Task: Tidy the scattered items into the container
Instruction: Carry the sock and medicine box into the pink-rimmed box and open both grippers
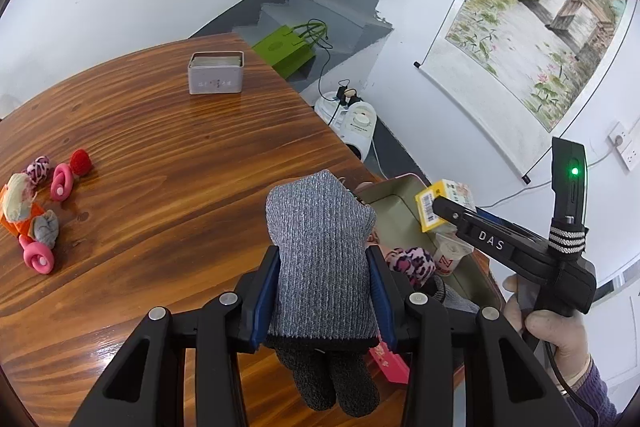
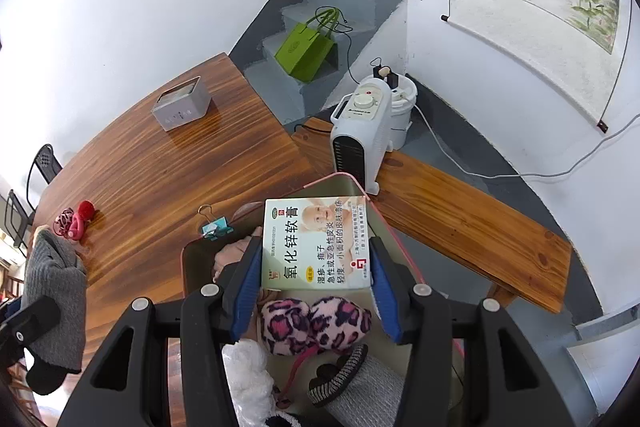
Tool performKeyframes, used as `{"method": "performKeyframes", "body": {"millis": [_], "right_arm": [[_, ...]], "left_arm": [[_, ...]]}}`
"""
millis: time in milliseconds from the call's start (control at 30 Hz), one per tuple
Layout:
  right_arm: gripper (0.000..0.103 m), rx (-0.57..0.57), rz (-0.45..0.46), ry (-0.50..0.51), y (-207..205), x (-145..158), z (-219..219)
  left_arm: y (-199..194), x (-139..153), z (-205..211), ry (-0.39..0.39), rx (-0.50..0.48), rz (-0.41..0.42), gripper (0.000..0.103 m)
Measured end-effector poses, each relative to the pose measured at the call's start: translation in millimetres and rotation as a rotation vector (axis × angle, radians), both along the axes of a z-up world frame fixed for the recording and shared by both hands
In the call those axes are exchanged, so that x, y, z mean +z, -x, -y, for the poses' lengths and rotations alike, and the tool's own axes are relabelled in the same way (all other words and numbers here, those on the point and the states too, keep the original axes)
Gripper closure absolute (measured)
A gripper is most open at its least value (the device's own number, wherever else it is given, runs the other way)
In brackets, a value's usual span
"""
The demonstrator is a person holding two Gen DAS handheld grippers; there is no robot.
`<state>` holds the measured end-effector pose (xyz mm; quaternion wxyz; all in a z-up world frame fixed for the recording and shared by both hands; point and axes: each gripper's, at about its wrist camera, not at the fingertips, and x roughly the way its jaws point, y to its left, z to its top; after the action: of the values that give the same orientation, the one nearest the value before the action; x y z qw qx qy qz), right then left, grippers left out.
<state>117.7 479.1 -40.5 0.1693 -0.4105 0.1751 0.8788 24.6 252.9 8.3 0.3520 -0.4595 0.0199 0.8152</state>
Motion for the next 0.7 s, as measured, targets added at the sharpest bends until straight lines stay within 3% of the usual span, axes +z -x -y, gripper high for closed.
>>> {"method": "performKeyframes", "body": {"millis": [233, 700], "right_arm": [[0.04, -0.005, -0.03, 0.053, -10, 3, -12], [0.039, -0.097, -0.048, 0.077, -69, 11, -40]], "left_arm": [[-10, -1, -22, 0.013, -0.041, 0.0, 0.059], [-20, -6, -85, -0.01, -0.149, 0.015, 0.059]]}}
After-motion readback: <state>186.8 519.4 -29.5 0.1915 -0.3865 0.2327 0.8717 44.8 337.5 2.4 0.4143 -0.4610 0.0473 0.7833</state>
